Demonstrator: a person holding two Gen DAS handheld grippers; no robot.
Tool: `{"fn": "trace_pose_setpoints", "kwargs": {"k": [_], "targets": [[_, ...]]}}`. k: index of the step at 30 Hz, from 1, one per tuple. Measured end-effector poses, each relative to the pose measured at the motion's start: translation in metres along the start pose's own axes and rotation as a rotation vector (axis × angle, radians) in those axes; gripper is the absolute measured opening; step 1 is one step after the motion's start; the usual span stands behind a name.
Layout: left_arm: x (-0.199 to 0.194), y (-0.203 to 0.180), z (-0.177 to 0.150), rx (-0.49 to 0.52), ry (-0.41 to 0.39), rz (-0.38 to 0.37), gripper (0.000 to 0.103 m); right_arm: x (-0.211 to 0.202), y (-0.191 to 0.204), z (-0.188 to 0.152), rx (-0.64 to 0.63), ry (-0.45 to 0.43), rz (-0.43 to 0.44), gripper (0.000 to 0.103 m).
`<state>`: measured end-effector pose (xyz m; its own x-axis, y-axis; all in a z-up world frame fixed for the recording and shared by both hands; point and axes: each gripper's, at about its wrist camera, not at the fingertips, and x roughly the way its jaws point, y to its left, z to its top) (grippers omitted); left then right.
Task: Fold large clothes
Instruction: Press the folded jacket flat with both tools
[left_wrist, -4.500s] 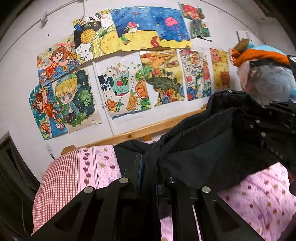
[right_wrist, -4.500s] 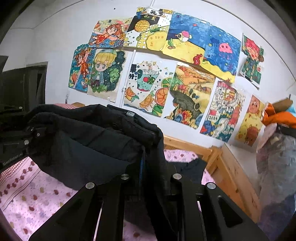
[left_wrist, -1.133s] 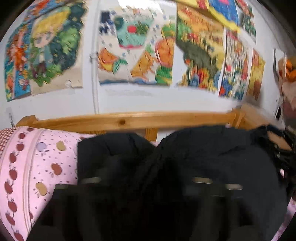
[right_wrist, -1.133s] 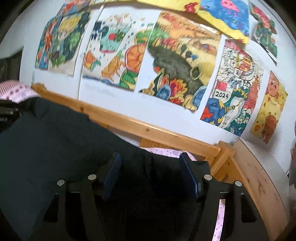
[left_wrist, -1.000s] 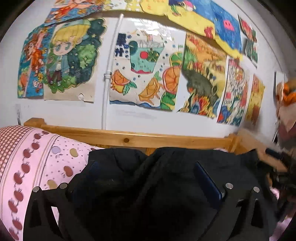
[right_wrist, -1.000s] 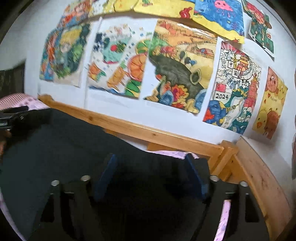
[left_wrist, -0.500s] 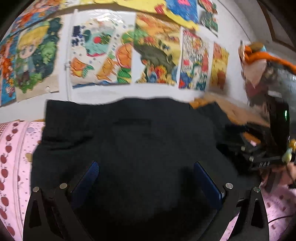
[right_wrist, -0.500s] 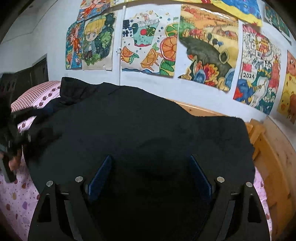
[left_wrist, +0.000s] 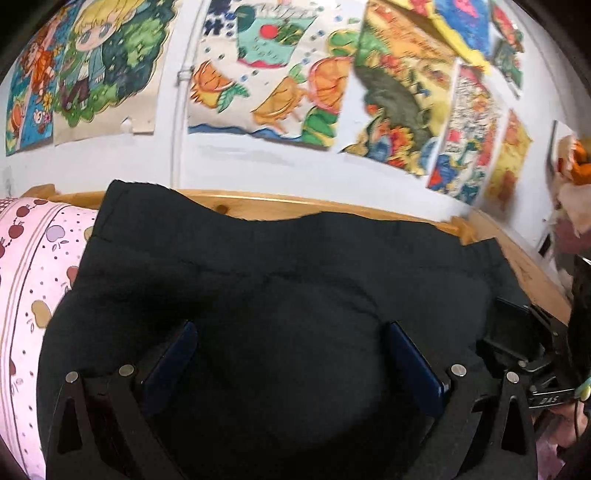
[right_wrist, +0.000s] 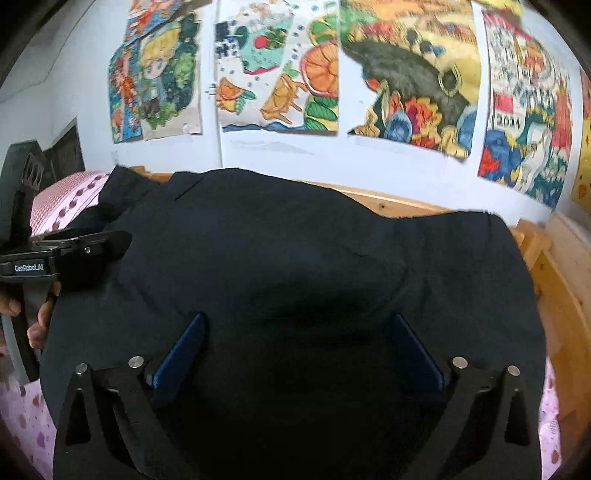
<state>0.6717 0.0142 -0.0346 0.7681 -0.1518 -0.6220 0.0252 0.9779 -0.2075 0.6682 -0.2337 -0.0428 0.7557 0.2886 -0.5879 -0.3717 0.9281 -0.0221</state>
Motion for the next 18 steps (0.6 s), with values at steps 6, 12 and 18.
{"fn": "trace_pose_setpoints", "kwargs": {"k": [6,12,18], "targets": [[0.028,0.015,0.009,-0.04,0.032,0.022,0.103,0.029,-0.022,0.003,0.091,0.042,0.046,0.101],[0.053,0.011,0.001,0.008,0.046,0.045,0.103,0.055,-0.028,-0.009,0.134,0.077,0.108,0.102],[0.059,0.007,-0.005,0.037,0.016,0.05,0.103,0.066,-0.026,-0.019,0.134,0.067,0.114,0.102]]}}
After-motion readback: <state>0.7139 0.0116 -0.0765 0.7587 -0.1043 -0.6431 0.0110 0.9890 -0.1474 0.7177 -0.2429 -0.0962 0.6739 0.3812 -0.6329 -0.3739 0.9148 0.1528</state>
